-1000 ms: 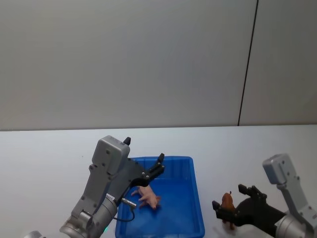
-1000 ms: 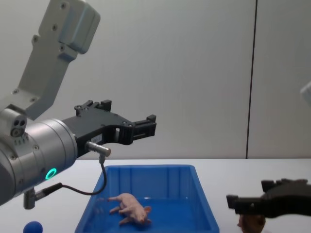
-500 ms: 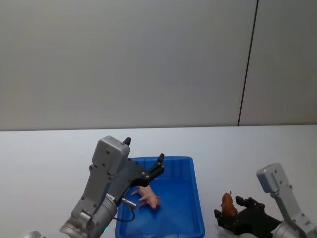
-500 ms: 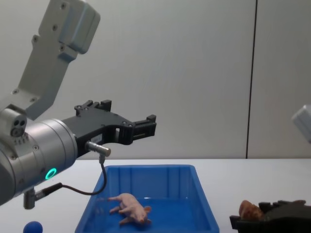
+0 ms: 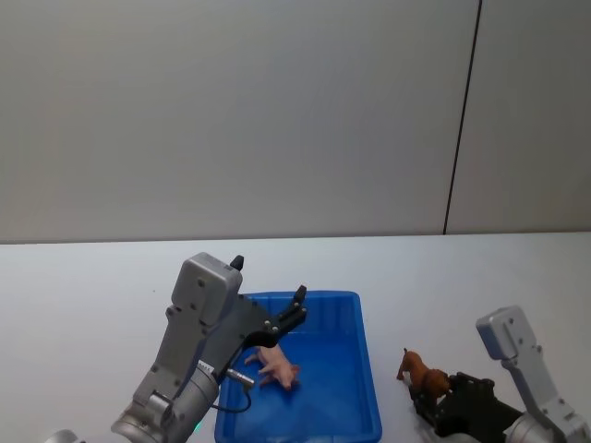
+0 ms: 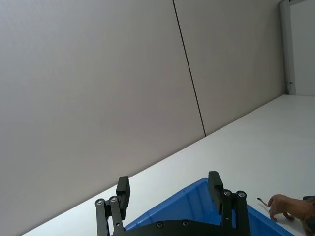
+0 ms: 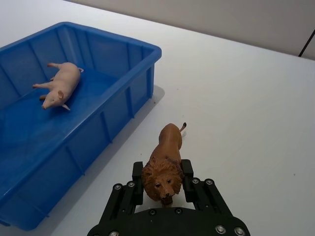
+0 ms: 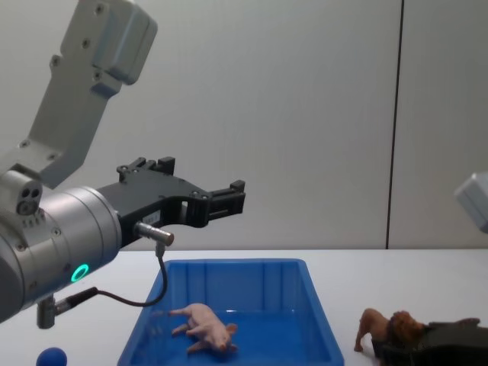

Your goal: Pick up the two dolls from the table and place them into the box.

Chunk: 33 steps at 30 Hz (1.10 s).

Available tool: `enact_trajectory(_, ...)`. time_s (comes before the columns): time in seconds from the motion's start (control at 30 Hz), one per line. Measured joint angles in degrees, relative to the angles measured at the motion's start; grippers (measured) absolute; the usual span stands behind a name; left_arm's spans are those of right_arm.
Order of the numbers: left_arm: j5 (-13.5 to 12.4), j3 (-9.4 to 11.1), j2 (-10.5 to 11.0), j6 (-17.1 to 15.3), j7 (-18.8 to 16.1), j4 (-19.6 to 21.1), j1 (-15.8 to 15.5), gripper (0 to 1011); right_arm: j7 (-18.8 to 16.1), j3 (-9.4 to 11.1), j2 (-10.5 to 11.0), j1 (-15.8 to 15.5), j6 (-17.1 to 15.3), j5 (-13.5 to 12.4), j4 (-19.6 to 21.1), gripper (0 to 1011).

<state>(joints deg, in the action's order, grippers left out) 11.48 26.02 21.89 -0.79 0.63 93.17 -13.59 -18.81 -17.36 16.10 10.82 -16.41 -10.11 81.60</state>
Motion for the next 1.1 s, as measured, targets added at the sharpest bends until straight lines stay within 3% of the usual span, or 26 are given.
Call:
enact_trajectory(0.63, 0.0, 0.0, 0.0, 0.0, 0.0, 0.0, 0.0, 1001, 1.4, 0.2, 0.1, 0.3, 4.2, 1.4, 6.5, 428)
enact_trajectory(0.9, 0.0, 0.0, 0.0, 0.0, 0.0, 0.0, 0.0, 1001, -1.1, -0.2, -1.1, 2.4, 4.1, 1.5, 9.5, 428)
enact_trajectory(1.1, 0.0, 0.0, 0.0, 0.0, 0.0, 0.0, 0.0, 1001, -3.9, -1.0, -3.0, 4.9, 1.8, 1.1, 9.9, 428)
